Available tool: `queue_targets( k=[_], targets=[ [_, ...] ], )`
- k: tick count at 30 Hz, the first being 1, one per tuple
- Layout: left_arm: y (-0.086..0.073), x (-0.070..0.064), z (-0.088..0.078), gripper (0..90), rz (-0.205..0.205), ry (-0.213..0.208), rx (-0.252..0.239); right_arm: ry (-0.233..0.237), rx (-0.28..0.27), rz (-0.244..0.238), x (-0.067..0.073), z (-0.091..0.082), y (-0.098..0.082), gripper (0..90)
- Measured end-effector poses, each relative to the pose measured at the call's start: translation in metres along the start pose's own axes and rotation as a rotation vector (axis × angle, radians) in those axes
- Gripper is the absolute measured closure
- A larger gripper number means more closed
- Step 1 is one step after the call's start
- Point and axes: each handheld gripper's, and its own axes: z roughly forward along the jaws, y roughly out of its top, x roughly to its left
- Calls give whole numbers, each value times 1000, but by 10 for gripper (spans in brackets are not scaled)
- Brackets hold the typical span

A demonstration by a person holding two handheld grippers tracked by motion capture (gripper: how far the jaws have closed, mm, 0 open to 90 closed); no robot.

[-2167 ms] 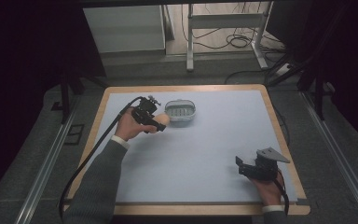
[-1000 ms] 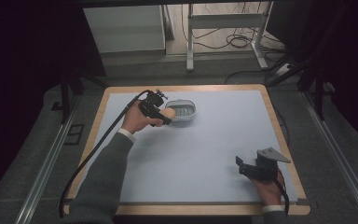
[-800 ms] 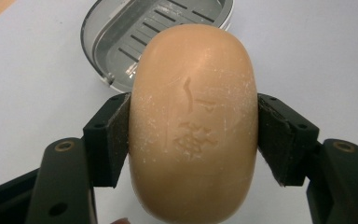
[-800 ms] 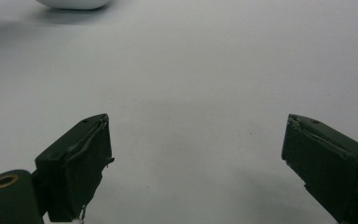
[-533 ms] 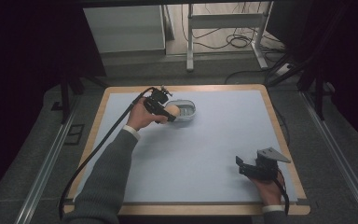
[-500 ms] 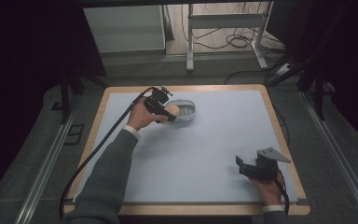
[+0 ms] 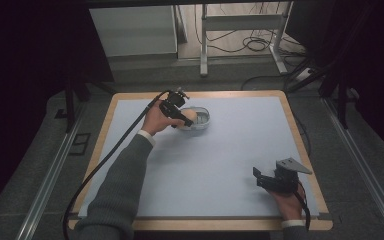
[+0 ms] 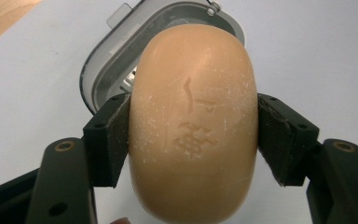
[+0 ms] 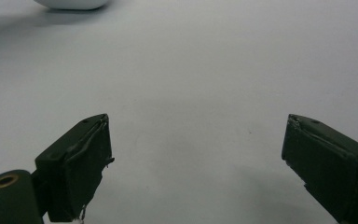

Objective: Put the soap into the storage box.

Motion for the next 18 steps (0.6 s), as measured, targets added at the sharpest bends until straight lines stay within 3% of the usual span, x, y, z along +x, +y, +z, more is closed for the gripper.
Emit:
queue_targets(
  k=[13, 18],
  targets=[
    [12, 8, 16, 324, -1, -2, 17, -2, 0, -6, 0, 0, 0, 83],
    [18, 8, 19, 324, 32, 4, 27, -4, 4, -10, 1, 0, 0, 84]
  ],
)
